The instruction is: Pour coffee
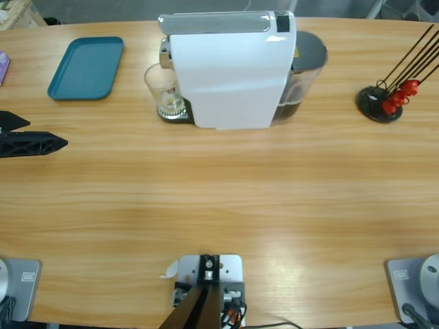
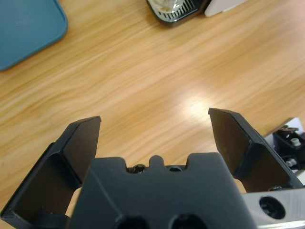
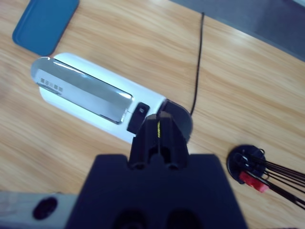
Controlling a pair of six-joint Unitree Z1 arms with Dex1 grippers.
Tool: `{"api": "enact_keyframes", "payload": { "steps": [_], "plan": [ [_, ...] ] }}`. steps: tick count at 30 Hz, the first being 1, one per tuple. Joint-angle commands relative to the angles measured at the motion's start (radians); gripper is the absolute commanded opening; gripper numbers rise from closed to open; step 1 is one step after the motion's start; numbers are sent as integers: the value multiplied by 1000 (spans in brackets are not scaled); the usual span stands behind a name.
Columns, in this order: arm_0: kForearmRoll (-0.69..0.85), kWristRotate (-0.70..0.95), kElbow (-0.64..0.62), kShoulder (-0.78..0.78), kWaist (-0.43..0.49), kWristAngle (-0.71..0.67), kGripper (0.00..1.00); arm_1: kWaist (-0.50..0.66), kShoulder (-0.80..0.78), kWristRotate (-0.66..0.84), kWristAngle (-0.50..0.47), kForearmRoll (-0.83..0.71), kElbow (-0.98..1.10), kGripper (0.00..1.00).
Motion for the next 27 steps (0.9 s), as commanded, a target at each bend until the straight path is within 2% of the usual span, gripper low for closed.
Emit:
{"api": "enact_keyframes", "payload": {
  "steps": [1, 27],
  "plan": [
    [6, 3, 39, 56, -9, -9, 991, 32, 136, 13, 68, 45, -32, 0],
    [-9, 8, 51, 78, -9, -11, 991, 31, 197, -5, 28, 41, 4, 0]
  ]
}}
